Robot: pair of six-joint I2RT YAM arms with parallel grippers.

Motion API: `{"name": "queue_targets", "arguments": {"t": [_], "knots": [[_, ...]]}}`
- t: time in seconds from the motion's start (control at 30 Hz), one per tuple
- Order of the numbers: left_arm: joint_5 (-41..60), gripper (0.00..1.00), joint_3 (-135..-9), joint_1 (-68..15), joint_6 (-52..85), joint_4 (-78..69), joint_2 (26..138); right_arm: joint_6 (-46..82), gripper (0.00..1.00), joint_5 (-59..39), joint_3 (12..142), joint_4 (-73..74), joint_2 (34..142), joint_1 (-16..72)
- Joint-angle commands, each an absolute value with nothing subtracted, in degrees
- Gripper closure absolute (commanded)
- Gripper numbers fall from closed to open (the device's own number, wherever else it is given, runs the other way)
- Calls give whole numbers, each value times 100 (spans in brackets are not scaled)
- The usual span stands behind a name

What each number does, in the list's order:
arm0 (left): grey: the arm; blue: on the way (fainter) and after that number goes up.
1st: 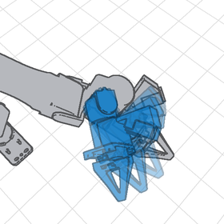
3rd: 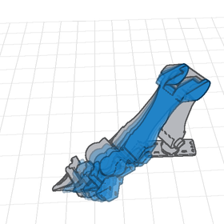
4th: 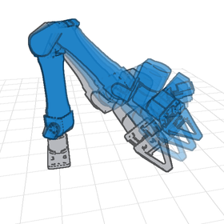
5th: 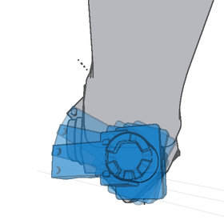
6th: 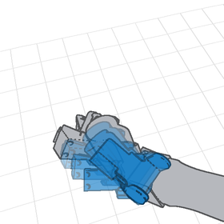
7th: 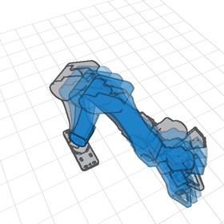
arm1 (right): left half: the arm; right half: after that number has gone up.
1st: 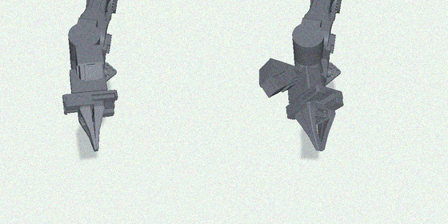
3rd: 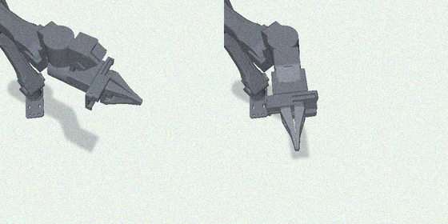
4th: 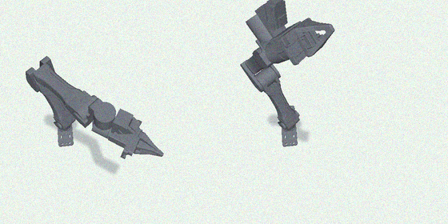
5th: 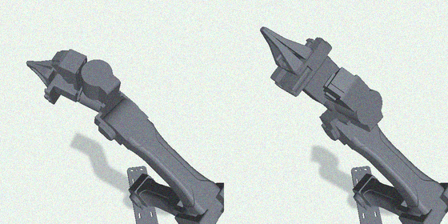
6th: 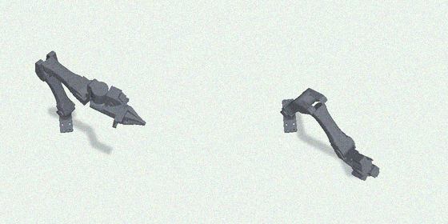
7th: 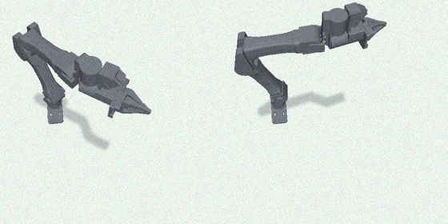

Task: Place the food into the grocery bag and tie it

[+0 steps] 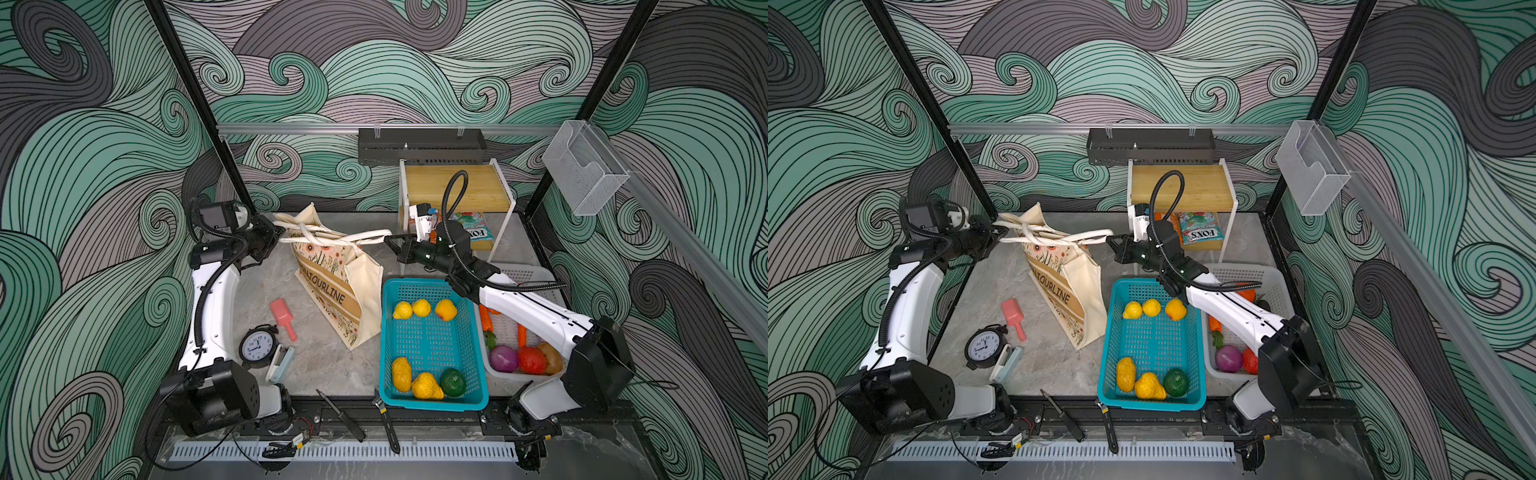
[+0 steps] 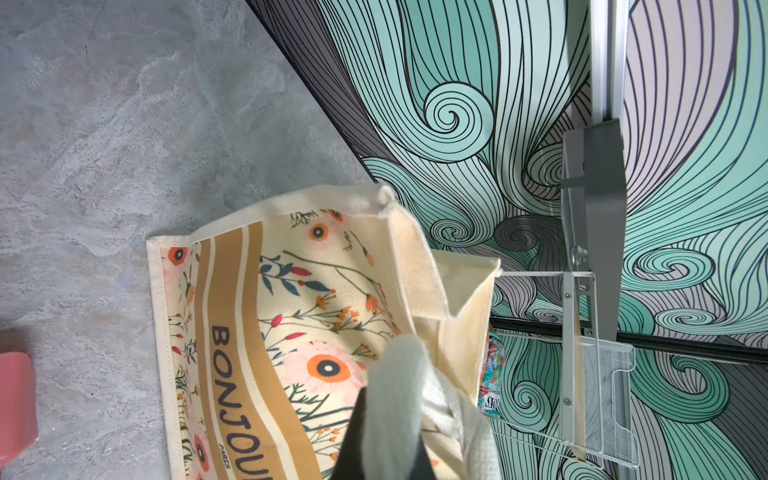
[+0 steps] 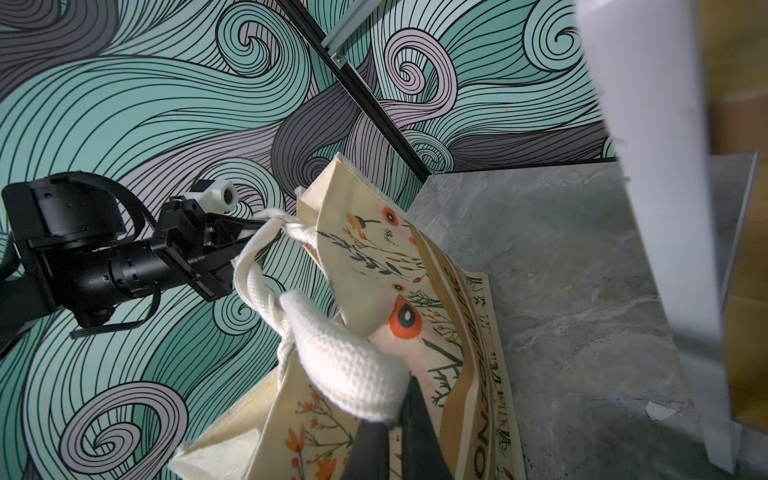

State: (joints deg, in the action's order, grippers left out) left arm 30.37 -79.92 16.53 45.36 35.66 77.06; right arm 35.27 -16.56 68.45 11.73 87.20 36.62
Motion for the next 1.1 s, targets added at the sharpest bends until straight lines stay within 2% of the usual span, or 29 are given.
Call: {"name": "queue_targets", "arguments": {"t": [0.0,0.13,0.17,0.27,0.3,0.47,0.57,0.6,0.63,0.67,0.87,1.07], "knots": [[2075,100,-8020,2229,4662,2726,7677,3861,100,-497,7063,1344,8655,2866],[2440,90,-7887,1957,4627,2658,7558,3569,100,-774,7099,1322,8670,2935],[2472,88,-7765,1924,4720,2598,7487,3372,96,-1123,7153,1349,8702,2951],[2571,80,-7210,1724,5037,1913,7174,2855,79,-1812,7614,931,8866,3052],[2554,77,-7123,1657,5045,1806,7091,2722,71,-1895,7729,814,8914,3106],[2687,51,-7059,1591,4986,1793,6883,2231,33,-1799,7918,328,8868,3416],[2705,20,-7165,1591,4768,2104,6813,2192,18,-1673,7821,234,8633,3543],[2517,4,-7229,1590,4645,2344,6760,2136,15,-1653,7809,122,8533,3575],[2352,1,-7272,1591,4514,2440,6687,2074,11,-1624,7813,17,8419,3602],[2224,1,-7294,1591,4365,2491,6597,2020,1,-1580,7813,-124,8306,3628],[1852,1,-7166,1574,3541,3087,5617,1717,0,-492,7598,-1733,7386,3623],[1883,2,-5691,1573,3633,3060,4400,1439,0,630,6363,-2539,6137,3322]]}}
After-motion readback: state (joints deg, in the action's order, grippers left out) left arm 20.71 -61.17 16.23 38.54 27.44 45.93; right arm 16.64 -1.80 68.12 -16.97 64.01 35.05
